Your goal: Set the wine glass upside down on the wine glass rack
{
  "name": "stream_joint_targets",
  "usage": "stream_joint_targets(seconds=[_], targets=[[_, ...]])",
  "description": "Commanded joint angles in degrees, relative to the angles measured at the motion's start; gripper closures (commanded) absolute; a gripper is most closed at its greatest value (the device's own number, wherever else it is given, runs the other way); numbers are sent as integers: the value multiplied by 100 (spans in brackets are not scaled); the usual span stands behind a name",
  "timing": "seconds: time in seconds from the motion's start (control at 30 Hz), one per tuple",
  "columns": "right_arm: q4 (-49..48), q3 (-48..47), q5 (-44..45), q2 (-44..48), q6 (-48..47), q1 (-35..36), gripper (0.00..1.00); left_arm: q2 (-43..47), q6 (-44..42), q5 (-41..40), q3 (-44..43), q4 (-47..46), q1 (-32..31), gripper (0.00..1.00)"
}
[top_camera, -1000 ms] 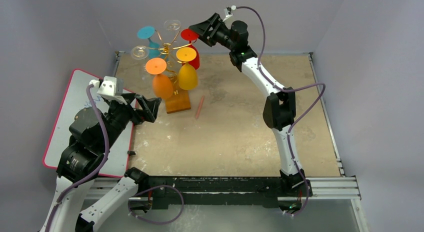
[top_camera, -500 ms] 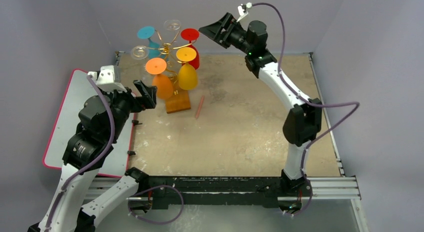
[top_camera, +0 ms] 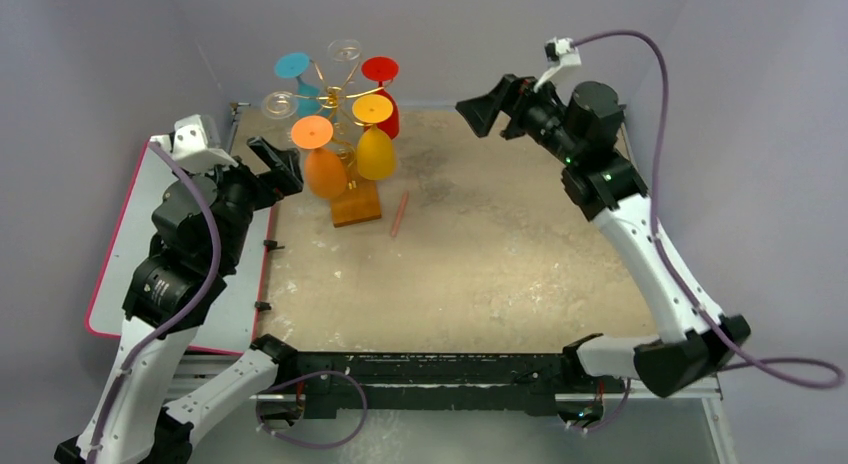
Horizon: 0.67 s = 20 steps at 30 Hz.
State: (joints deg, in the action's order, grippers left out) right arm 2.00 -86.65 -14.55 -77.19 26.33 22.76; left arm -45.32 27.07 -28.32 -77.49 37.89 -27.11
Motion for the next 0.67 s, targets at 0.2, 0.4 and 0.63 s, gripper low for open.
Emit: stream_joint_targets(seconds=[0.2, 0.4, 0.63], targets=[[1031, 1289, 524, 1887, -245, -6, 0, 106, 556, 517, 232, -322, -7, 0], [1137, 1860, 661, 2546, 14, -7, 0, 417, 790, 473, 686, -282, -9, 0], [1100, 2194, 628, 2690, 170, -1, 0, 527, 1015, 585, 990, -234, -9, 0]])
